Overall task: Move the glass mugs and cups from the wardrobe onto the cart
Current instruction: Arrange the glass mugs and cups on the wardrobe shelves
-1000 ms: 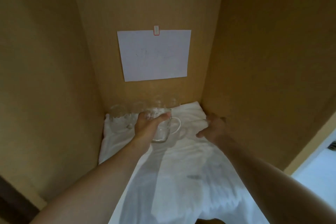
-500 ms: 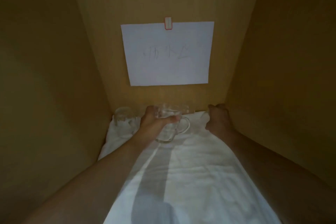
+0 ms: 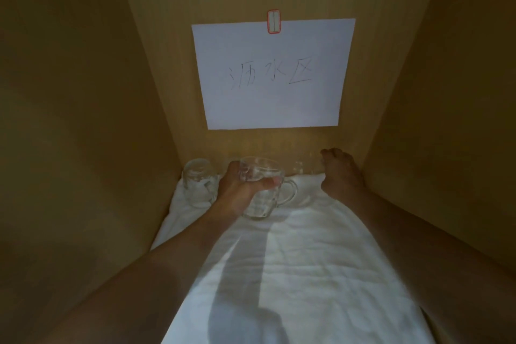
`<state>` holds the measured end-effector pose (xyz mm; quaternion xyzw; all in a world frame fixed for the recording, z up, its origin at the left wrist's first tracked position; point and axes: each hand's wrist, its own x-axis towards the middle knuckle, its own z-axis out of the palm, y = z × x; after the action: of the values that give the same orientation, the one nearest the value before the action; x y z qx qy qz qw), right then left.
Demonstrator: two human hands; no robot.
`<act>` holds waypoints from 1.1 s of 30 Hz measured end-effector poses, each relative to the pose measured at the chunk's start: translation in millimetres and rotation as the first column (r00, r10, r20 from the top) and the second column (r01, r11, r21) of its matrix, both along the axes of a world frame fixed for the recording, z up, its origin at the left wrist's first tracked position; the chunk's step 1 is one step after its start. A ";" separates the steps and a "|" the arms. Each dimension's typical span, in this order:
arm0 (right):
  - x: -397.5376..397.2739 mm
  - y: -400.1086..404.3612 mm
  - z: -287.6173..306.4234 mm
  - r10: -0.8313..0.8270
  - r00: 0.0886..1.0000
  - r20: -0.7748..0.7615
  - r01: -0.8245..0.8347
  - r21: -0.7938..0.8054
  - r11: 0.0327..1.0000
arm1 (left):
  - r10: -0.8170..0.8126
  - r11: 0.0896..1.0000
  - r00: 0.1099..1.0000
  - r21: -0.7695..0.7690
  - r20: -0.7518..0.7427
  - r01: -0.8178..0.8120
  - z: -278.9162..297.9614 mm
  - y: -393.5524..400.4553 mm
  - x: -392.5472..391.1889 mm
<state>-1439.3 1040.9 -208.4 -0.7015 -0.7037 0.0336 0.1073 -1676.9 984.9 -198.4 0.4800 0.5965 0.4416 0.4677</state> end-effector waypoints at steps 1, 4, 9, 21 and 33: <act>0.8 -0.6 0.6 0.001 1.000 0.026 0.000 -0.012 1.000 | 0.004 1.000 1.000 -0.004 0.001 -0.004 -1.1 -0.4 -0.3; 2.2 -3.8 -0.8 -0.008 0.999 0.053 0.012 -0.061 0.998 | 0.014 1.000 1.000 -0.012 -0.002 -0.014 -2.8 -2.0 -1.5; -0.1 -20.2 -3.9 -0.030 0.999 -0.028 0.031 0.037 0.999 | 0.026 1.000 1.000 -0.014 -0.001 -0.026 -4.1 -6.6 -5.8; -67.6 -96.3 -17.2 0.293 0.902 -0.318 -0.170 0.364 0.916 | 0.113 0.989 0.986 -0.114 0.126 -0.099 0.6 -37.8 -25.5; -98.7 -122.5 -24.7 0.247 0.905 -0.347 -0.185 0.203 0.962 | 0.129 0.948 0.874 -0.202 -0.468 -0.248 -3.9 -67.2 -80.9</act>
<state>-1538.0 918.4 -233.2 -0.5887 -0.7449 0.1179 0.2909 -1757.8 917.7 -202.4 0.4436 0.7843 0.2822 0.3294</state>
